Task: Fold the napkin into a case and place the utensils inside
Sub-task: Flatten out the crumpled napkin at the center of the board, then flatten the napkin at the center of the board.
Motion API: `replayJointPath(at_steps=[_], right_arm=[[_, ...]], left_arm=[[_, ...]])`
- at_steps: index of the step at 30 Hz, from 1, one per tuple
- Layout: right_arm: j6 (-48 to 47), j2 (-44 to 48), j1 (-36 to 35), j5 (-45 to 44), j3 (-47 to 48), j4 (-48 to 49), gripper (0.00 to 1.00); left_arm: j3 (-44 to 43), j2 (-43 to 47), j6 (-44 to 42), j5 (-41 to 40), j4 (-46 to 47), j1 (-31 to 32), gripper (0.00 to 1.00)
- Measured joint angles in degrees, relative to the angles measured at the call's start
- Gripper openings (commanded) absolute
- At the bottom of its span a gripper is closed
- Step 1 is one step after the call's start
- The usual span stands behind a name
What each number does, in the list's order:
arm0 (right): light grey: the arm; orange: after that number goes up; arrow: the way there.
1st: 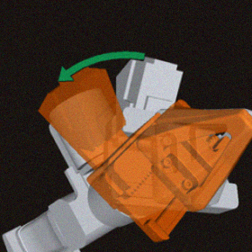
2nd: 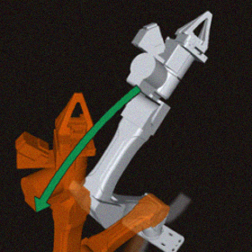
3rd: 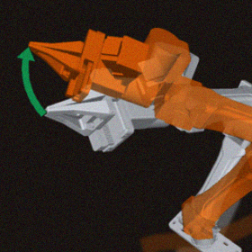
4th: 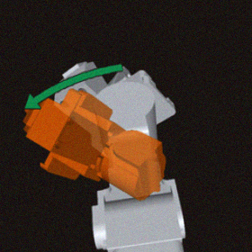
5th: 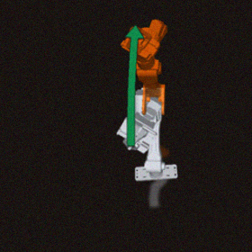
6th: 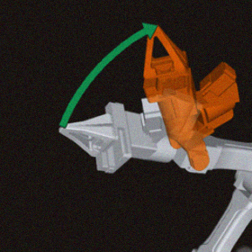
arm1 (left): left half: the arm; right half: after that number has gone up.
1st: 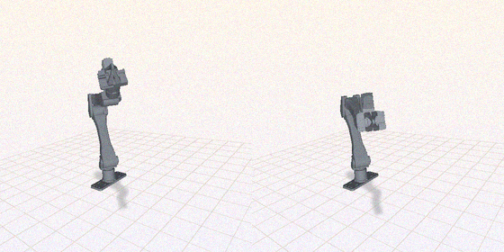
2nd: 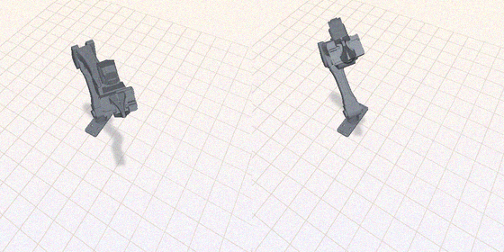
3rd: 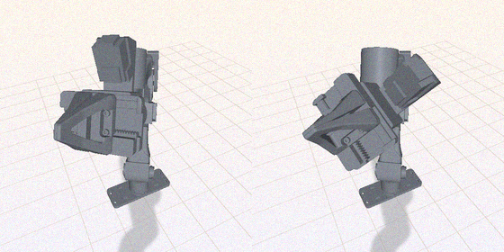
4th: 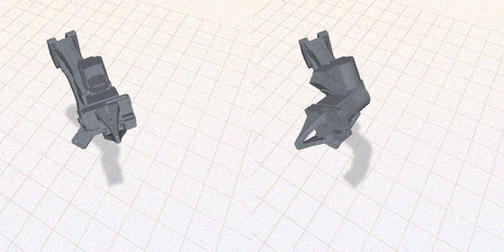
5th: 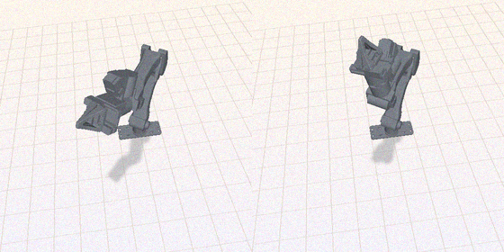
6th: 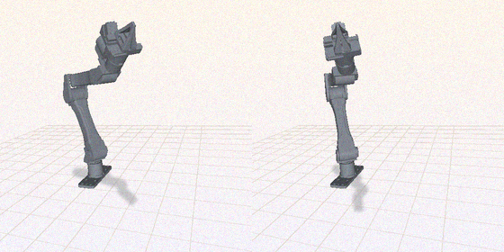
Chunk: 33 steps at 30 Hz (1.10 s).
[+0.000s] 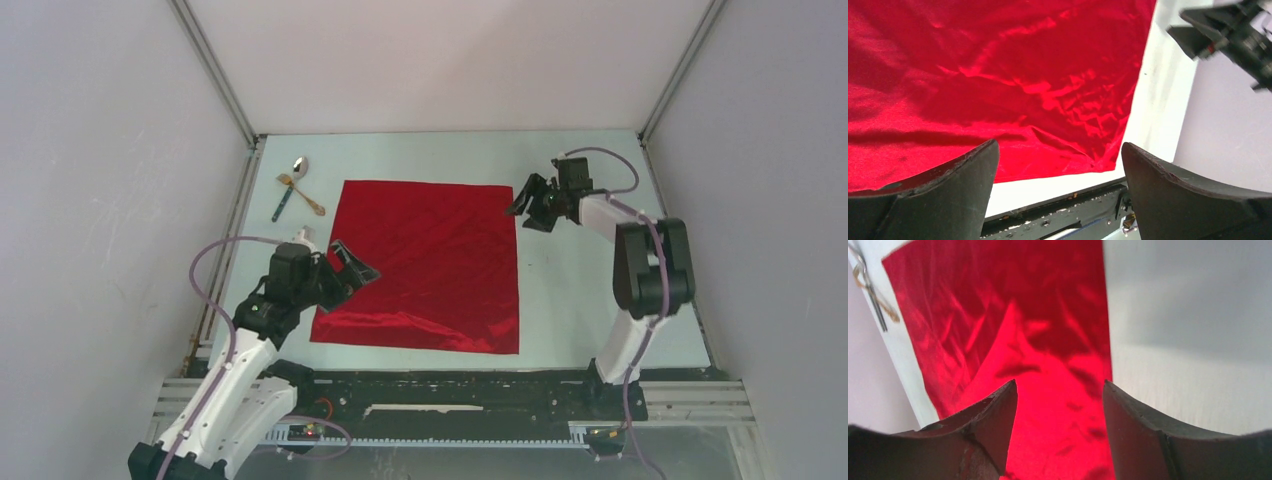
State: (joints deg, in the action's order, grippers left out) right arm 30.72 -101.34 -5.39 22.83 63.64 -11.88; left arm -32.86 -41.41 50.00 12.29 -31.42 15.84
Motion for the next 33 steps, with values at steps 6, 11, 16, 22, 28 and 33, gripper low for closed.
replayJointPath(at_steps=[6, 11, 16, 22, 28, 33], right_arm=[[0.15, -13.84, 1.66, 2.01, 12.24, -0.33, 0.66], [0.04, -20.0, 2.03, 1.4, 21.79, -4.35, 0.62], [-2.49, -25.4, 0.9, -5.2, 32.94, -11.39, 0.61], [-8.46, -35.8, -4.35, -23.87, 52.35, -26.12, 0.59], [-12.46, -43.19, -8.85, -32.06, 66.01, -35.95, 0.57], [-13.25, -45.05, -9.64, -33.33, 69.7, -39.6, 0.34]], left_arm=[[0.17, 6.84, 0.04, 0.37, -0.85, 1.2, 1.0], [0.17, 10.82, 0.04, 0.26, -3.39, 1.36, 1.0], [0.17, 11.45, 0.07, -0.15, -5.4, 1.42, 1.0], [-0.52, 10.08, 0.07, -0.35, -6.25, 1.44, 1.0], [-1.81, 9.62, 0.04, -0.66, -6.4, 1.46, 1.0], [-3.41, 9.31, -0.02, -0.66, -6.45, 1.46, 1.0]])
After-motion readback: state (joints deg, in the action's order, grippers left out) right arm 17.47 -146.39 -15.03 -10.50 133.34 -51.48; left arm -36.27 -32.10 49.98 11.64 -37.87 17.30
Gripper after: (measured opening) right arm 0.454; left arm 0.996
